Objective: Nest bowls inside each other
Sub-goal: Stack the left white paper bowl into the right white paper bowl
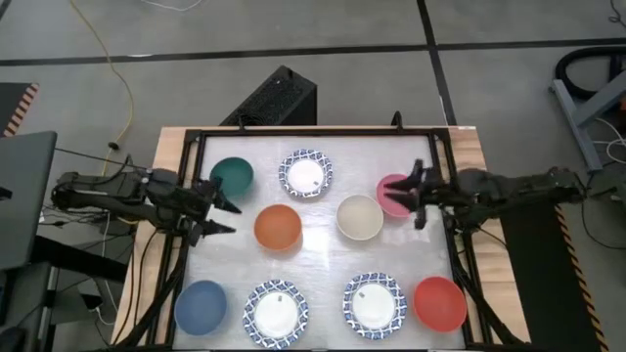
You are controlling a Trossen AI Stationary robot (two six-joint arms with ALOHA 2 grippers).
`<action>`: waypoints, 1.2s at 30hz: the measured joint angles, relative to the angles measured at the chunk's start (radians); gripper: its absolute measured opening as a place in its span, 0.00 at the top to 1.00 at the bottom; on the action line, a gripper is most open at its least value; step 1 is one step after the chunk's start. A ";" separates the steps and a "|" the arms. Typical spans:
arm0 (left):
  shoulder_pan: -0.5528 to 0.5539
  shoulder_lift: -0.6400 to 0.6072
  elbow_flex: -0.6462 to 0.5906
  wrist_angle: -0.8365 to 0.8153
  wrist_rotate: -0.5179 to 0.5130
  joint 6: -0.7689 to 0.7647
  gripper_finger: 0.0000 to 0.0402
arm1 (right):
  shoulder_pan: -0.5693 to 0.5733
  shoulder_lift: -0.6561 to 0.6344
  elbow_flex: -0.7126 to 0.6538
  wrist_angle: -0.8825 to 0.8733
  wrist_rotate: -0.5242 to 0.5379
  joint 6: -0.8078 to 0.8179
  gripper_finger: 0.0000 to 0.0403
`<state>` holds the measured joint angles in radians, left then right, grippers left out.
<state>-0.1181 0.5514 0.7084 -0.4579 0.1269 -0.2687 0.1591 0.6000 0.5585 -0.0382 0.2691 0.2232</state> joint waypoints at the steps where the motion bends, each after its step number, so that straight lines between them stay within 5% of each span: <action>1: 0.000 0.022 0.027 -0.018 0.037 -0.001 0.37 | 0.020 0.045 0.033 -0.041 0.006 0.014 0.66; 7: -0.001 0.080 0.111 -0.078 0.176 -0.013 0.37 | 0.121 0.295 0.227 -0.326 0.008 0.152 0.66; 13: -0.001 0.085 0.113 -0.168 0.153 -0.005 0.37 | 0.195 0.483 0.359 -0.506 -0.178 0.357 0.66; 17: -0.001 0.103 0.113 -0.207 0.142 -0.005 0.37 | 0.240 0.579 0.394 -0.549 -0.285 0.457 0.66; 36: -0.036 0.158 0.113 -0.218 0.170 0.002 0.37 | 0.304 0.961 0.396 -0.559 -0.372 0.502 0.66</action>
<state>-0.1539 0.7095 0.8211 -0.6758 0.2973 -0.2665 0.4635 1.5615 0.9544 -0.5972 -0.1025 0.7254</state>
